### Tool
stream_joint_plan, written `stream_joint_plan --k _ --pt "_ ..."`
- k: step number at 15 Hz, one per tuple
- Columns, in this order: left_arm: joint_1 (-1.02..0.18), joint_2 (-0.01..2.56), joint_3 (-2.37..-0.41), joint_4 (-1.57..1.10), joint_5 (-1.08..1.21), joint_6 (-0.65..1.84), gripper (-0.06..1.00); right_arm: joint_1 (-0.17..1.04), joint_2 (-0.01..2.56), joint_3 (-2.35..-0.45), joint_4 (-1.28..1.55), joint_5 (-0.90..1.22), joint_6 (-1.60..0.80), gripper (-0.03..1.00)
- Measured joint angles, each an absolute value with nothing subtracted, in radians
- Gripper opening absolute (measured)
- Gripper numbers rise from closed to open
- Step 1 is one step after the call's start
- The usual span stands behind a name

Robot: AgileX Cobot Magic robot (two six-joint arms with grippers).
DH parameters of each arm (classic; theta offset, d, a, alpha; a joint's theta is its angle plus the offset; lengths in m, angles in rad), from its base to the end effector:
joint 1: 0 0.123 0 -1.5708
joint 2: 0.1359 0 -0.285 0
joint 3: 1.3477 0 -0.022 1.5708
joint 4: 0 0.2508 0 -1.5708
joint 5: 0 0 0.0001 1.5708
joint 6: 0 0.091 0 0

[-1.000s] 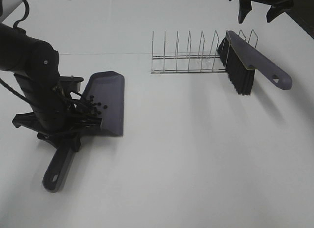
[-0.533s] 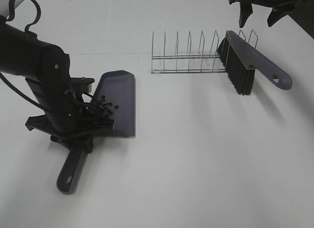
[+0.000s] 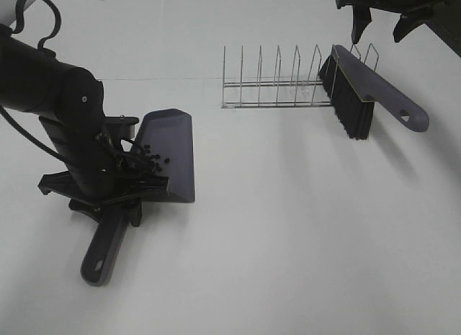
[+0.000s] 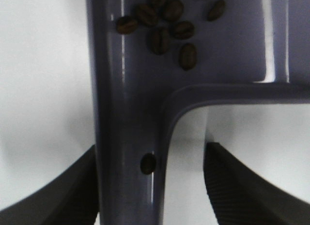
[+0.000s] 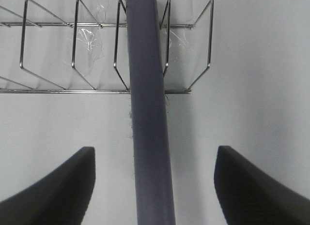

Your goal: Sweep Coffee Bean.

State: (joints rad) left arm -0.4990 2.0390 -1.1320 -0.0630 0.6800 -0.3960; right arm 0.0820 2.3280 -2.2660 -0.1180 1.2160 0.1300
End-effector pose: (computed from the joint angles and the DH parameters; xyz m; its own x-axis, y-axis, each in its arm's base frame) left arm 0.3105 -0.1733 0.0985 -0.9974 0.0537 -0.0479 0.0569 0.9962 -0.0666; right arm 0.5050 0.0314 0.2461 -0.9246 0.0125 -0.3806 0.0418 0.9967 -0.0689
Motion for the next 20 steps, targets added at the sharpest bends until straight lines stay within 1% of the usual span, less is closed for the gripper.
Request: stream_joint_plan --k 2,6,8,9,10,11,12,14,15,17,20 --pt "-0.499 2.017 -1.132 -0.034 0.702 -0.391 0.59 0.082 2.328 -2.266 -0.118 1.216 0.124 0.63" --pt "-0.498 1.879 -1.132 0.016 0.738 -0.391 0.6 0.089 2.293 -2.266 -0.118 1.218 0.109 0.63" --pt "-0.498 1.784 -1.132 0.055 0.789 -0.391 0.6 0.105 2.234 -2.261 -0.113 1.22 0.103 0.63" --pt "-0.497 1.68 -1.132 0.098 0.894 -0.391 0.6 0.122 2.133 -2.201 -0.092 1.218 0.092 0.63" --pt "-0.497 1.68 -1.132 0.098 0.894 -0.391 0.6 0.122 2.133 -2.201 -0.092 1.218 0.092 0.63" --pt "-0.496 1.63 -1.132 0.123 0.958 -0.392 0.6 0.127 2.08 -2.15 -0.085 1.218 0.081 0.63" --pt "-0.491 1.52 -1.132 0.155 1.089 -0.387 0.6 0.128 1.956 -2.01 -0.055 1.218 0.072 0.63" --pt "-0.491 1.404 -1.131 0.161 1.195 -0.371 0.6 0.128 1.81 -1.839 -0.041 1.218 0.061 0.63" --pt "-0.491 1.371 -1.131 0.159 1.202 -0.365 0.6 0.128 1.778 -1.8 -0.039 1.218 0.058 0.63" --pt "-0.491 1.23 -1.098 0.143 1.207 -0.345 0.6 0.128 1.61 -1.603 -0.021 1.218 0.054 0.63" --pt "-0.491 1.003 -0.961 0.116 1.212 -0.309 0.6 0.128 1.387 -1.337 -0.015 1.219 0.044 0.63"
